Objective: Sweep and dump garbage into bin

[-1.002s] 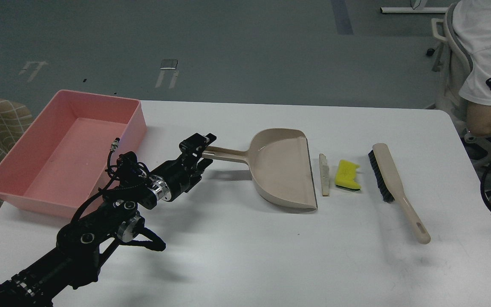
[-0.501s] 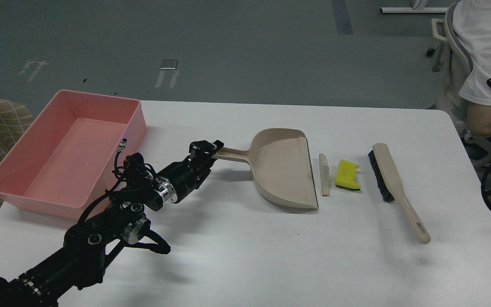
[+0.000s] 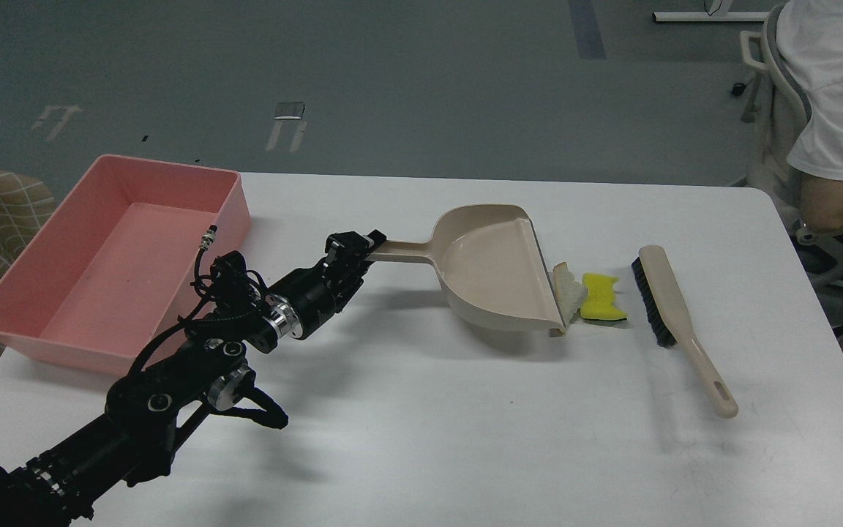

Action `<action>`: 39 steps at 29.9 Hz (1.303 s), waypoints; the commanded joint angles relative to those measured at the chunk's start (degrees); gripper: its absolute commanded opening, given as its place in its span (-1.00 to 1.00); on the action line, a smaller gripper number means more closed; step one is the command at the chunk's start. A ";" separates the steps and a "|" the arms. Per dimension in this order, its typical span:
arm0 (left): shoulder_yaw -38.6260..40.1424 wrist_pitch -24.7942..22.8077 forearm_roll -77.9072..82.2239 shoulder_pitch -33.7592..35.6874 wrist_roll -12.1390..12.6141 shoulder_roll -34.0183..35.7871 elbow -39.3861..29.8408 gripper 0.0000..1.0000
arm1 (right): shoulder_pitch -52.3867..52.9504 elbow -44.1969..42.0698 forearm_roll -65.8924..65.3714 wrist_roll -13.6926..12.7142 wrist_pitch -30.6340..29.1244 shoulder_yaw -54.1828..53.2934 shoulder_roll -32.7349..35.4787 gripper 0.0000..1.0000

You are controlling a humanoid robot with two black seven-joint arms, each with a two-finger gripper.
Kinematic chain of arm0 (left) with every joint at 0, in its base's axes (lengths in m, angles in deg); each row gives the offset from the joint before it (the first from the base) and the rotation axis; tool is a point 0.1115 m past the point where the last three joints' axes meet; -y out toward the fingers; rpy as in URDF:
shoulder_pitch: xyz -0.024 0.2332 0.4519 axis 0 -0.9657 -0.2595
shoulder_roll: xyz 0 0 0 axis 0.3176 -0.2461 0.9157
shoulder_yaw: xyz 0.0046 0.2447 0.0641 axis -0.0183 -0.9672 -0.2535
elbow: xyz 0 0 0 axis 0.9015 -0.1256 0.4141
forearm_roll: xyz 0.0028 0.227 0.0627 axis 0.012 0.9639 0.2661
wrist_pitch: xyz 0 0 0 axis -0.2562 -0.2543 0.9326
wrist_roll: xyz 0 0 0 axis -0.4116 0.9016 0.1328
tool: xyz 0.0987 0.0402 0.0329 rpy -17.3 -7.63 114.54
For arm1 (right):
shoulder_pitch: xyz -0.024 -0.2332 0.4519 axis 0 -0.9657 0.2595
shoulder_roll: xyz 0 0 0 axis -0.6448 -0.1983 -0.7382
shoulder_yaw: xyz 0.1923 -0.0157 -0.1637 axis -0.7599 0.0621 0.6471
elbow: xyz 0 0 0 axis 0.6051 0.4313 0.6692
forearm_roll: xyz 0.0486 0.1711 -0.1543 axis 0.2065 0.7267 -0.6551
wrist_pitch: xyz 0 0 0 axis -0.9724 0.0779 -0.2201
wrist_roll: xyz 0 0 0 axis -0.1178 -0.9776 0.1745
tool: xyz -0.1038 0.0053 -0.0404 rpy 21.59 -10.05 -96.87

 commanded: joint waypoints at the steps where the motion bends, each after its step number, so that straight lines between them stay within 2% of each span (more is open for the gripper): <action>1: -0.06 -0.19 0.02 -0.23 -0.33 1.91 -0.45 -1.00 | -0.69 6.88 -8.57 0.56 -0.17 6.59 6.45 1.00; 4: -0.06 -0.19 0.10 -0.58 -0.33 2.00 -0.72 -1.00 | -3.15 13.99 -15.16 0.91 -0.87 9.05 12.77 1.00; 8: -1.98 -0.28 0.19 -0.75 -1.38 2.00 -1.42 -1.00 | -6.93 24.46 -22.91 1.79 -2.86 14.49 25.77 1.00; 10: -3.57 -0.20 0.10 -0.67 -1.82 2.44 -1.86 -1.00 | -6.41 25.61 -23.09 1.27 -2.86 17.57 26.93 1.00; 12: -4.80 -0.19 0.10 -0.58 -2.70 2.79 -1.95 -1.00 | -6.05 28.86 -23.70 -1.62 -2.86 21.61 27.37 1.00; 13: -4.98 -0.19 0.10 -0.49 -3.05 2.79 -1.95 -1.00 | -6.05 30.26 -24.66 -4.33 -2.86 23.02 27.81 1.00; 14: -5.07 -0.19 0.10 -0.40 -3.14 2.79 -1.95 -1.00 | -6.40 31.06 -25.63 -5.49 -2.86 23.38 28.51 1.00; 23: -5.07 -0.19 0.19 -0.67 -3.05 2.88 -1.51 -1.00 | -7.90 36.86 -30.21 -5.24 -2.86 30.94 27.64 1.00; 28: -5.07 0.07 0.19 -0.40 -2.88 2.79 -0.98 -1.00 | -7.90 39.59 -37.22 -5.24 -2.86 34.71 22.99 1.00; 36: -5.07 0.24 0.19 -0.23 -2.61 2.79 -0.89 -1.00 | -7.90 41.44 -42.94 -4.54 -2.86 40.17 21.31 1.00; 39: -5.07 0.24 0.19 -0.23 -2.61 2.79 -0.54 -1.00 | -7.90 41.08 -46.28 -4.97 -2.86 41.66 18.34 1.00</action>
